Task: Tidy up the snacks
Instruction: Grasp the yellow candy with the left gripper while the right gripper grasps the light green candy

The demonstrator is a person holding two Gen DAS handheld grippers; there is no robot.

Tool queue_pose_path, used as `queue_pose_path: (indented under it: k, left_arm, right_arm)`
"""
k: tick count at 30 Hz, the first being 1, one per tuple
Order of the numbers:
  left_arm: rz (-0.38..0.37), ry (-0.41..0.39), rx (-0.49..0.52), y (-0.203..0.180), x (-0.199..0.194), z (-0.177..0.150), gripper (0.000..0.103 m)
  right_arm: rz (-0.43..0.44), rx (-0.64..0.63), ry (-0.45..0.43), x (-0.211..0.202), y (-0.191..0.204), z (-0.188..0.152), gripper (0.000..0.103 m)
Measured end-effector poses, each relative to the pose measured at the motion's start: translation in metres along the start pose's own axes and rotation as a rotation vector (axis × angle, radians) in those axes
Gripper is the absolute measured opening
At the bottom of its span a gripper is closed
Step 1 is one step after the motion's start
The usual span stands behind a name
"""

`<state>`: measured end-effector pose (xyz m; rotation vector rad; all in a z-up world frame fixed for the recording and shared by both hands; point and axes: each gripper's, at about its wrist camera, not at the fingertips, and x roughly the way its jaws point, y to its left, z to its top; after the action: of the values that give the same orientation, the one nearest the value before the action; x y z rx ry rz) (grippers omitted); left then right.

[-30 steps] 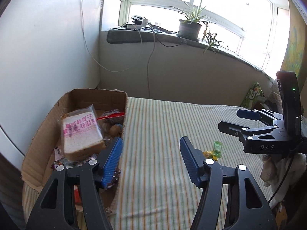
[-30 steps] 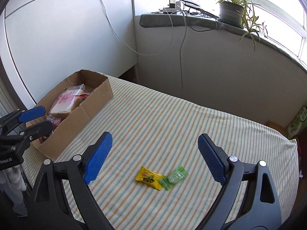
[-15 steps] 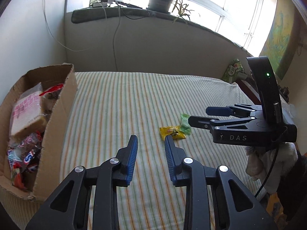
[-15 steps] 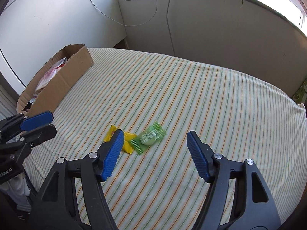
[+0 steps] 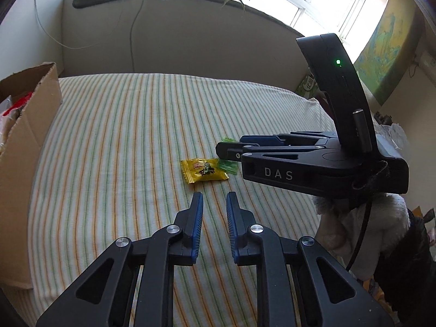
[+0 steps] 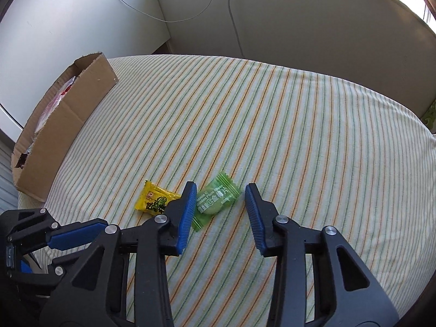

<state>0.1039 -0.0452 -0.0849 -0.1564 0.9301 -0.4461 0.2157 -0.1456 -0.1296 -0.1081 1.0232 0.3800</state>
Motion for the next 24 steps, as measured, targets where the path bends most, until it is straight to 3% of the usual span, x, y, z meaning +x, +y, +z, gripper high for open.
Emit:
queue_pose_path:
  k: [7,16,19,24]
  left_arm:
    - [-0.018,0.026,0.003,-0.006,0.018,0.006,0.016]
    - [0.023,0.025,0.01,-0.004,0.021,0.009,0.017]
    - [0.03,0.028,0.014,-0.006,0.027,0.014,0.032]
    - [0.051,0.042,0.052,-0.015,0.041,0.018,0.033]
  right_arm:
    - [-0.03,-0.05,0.009,0.0,0.0,0.001,0.035]
    - [-0.046,-0.063,0.007,-0.005,-0.017,-0.002,0.035]
    - [-0.053,-0.056,0.003,-0.008,-0.026,-0.005,0.035]
    - [-0.059,-0.042,-0.005,-0.015,-0.041,-0.01,0.035]
